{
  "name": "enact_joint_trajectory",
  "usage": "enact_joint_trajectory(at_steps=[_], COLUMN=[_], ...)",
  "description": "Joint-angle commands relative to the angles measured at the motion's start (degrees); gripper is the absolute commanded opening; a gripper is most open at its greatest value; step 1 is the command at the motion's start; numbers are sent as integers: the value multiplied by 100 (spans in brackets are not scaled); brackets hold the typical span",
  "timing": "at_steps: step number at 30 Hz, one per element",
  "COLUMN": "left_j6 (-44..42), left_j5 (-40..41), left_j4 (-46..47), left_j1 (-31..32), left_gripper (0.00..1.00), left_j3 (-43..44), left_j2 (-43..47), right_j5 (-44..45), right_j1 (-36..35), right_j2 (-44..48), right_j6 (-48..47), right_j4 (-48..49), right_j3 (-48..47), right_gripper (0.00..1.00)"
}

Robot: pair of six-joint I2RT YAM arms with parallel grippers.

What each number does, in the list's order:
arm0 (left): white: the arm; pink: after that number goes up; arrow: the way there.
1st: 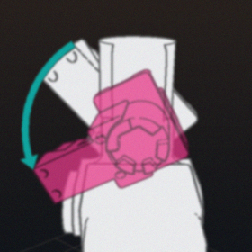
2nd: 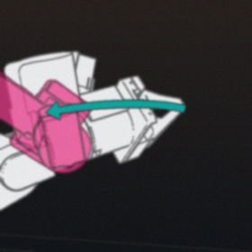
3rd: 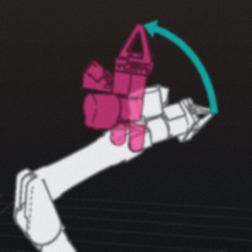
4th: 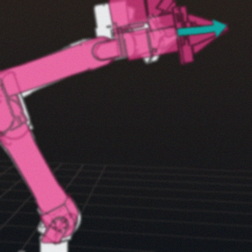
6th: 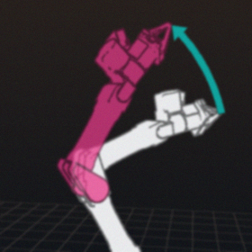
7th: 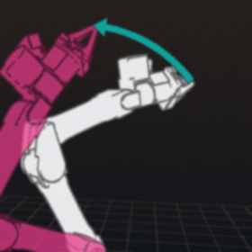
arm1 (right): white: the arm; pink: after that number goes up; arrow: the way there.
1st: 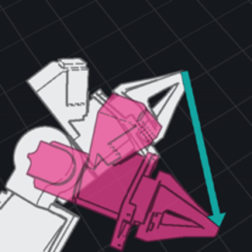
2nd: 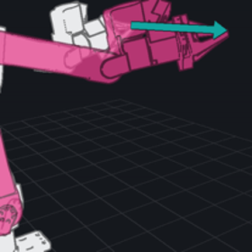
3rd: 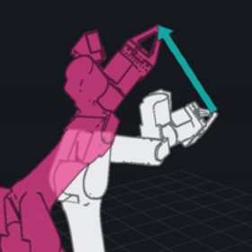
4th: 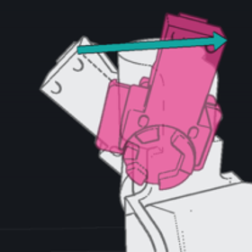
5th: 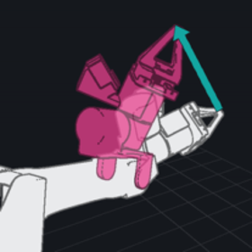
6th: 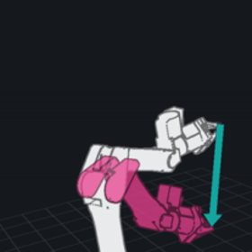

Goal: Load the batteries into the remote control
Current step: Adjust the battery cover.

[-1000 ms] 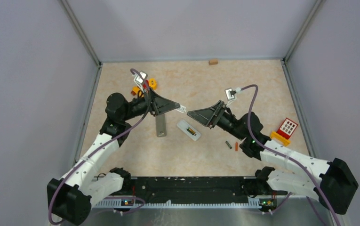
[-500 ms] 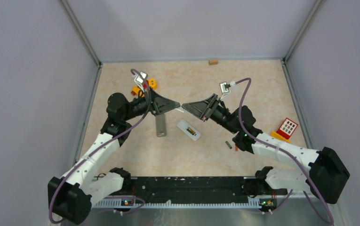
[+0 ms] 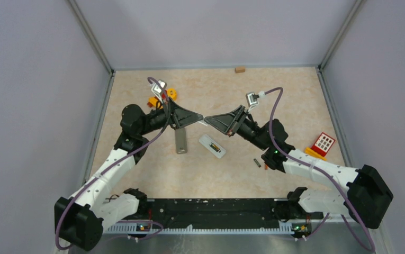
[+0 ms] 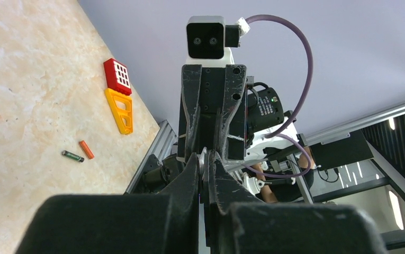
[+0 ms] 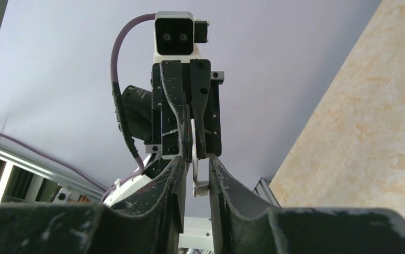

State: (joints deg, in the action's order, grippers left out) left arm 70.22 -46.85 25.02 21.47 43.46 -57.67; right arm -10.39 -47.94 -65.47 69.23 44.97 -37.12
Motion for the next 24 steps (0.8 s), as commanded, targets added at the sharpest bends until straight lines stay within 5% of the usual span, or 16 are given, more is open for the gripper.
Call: enact_joint_trajectory(at_steps=[1,8,14,18,20,22,24], left_j6=[-43,-17,-25,-41,-94,-261,-768], left_j5=[115,133,133,132,145,214,492], left_j4=[276,343,356,357,285,37,-680], left_j1=[6,-2,4,-9,-4,-16,-33], left_gripper=[0,0,0,0,24,69,88], left_j3=[-80,-112,-124,-126,-120,-129,-87], left_j2=[-60,-75,-104,-111,-106,-49,84], right_j5=[-309,-270,-220,-158,-67,51,232], right_j1=[-60,-61,-58,-57,-62,-63,-63], right_j2=[-39,-35,-10,45,113,203,356], right_j6=[107,166,290,328,284,211,119], right_j4=[382,177,267,248,125,-150,-747], right_j3=[-74,-33,70,149,189,220,256], right_gripper=[25,34,21,0,0,0,0])
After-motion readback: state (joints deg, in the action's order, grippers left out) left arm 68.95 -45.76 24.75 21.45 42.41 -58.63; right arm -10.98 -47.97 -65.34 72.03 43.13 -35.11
